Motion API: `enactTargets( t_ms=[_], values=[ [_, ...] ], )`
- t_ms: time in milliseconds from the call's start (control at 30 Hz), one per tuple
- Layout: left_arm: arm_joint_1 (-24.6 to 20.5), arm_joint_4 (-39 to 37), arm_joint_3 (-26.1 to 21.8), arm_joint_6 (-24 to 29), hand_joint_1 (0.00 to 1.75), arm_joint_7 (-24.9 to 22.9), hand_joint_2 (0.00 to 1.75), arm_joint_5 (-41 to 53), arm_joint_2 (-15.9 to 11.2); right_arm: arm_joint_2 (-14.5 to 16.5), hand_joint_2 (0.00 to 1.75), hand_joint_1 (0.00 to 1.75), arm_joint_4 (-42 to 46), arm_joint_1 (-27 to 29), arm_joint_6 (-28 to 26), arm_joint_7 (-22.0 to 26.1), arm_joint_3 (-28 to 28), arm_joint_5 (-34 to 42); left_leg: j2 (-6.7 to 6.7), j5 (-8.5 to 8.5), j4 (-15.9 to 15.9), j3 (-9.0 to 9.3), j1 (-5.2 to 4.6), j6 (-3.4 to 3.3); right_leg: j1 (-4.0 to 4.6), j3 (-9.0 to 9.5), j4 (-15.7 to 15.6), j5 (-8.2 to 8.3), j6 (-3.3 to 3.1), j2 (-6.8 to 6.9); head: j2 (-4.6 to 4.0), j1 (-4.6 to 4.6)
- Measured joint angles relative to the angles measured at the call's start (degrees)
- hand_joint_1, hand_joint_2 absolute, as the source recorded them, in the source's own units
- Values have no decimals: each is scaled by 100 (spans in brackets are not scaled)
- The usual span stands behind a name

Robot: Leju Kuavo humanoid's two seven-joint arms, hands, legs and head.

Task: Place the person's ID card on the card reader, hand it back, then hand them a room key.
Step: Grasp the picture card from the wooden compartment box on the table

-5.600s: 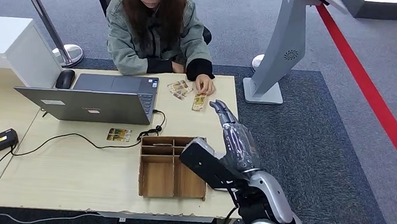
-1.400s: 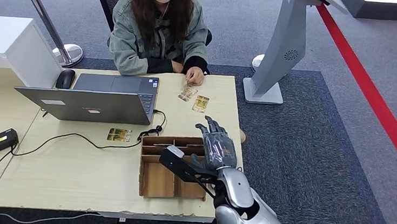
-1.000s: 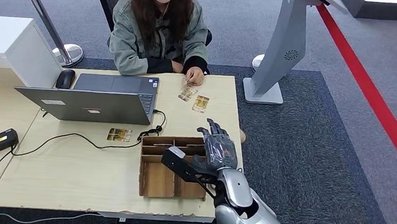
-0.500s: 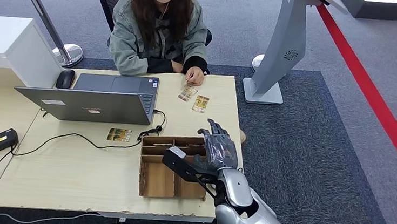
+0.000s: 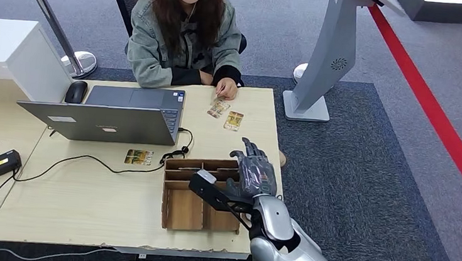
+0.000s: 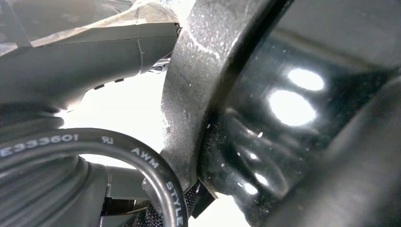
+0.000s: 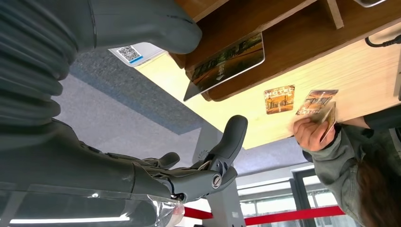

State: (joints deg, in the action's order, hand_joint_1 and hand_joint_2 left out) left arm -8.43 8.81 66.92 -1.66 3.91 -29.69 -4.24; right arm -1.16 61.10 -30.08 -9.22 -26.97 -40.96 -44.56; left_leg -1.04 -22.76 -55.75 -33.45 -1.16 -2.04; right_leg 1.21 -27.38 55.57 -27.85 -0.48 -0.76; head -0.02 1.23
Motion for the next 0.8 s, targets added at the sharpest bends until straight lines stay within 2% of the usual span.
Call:
enactTargets(
  t_ms=[800],
  values=[
    [-33,0,3,-4,0,0,175,81,31,184,175,69,-343,-71,-4,24,-4,-38,0,0,0,0,0,0,0,0,0,0,0,0,0,0]
  ],
)
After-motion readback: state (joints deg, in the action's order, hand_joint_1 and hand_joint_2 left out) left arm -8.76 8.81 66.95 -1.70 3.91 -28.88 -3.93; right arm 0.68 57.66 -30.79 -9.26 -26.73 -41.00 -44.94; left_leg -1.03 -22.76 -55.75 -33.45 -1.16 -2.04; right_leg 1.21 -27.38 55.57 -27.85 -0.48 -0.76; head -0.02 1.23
